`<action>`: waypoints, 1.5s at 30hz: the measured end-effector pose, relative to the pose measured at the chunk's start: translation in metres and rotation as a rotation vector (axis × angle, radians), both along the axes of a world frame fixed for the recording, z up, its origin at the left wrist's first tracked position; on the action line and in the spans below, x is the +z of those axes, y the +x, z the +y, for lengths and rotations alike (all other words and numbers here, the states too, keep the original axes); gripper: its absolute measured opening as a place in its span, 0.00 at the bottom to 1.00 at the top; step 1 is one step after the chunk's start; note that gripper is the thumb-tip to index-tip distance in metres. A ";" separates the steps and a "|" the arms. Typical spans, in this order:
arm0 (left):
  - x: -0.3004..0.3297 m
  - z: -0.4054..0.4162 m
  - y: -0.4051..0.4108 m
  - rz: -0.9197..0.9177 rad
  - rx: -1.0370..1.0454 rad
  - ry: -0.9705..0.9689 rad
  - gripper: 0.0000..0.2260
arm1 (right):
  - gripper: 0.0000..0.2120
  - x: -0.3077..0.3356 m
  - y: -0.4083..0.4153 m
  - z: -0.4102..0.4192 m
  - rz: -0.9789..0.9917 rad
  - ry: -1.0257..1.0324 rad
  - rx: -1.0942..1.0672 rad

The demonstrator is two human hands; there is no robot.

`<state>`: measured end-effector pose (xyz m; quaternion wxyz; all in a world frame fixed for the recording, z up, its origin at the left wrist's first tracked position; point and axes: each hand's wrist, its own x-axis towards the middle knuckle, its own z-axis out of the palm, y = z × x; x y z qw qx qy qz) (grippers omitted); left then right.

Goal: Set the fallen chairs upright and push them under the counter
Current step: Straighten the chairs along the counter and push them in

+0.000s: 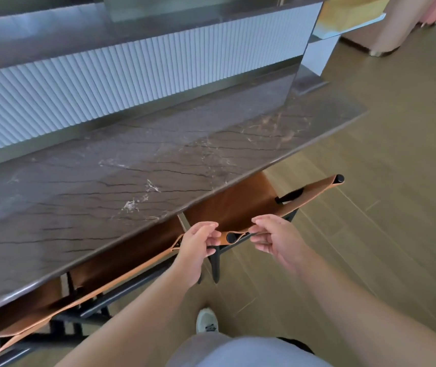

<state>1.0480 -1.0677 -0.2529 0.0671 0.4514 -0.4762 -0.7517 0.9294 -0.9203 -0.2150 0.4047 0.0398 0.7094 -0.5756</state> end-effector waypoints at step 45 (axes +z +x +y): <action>-0.031 0.091 -0.104 -1.103 -0.794 -1.259 0.16 | 0.13 -0.076 -0.355 0.111 1.494 0.663 1.652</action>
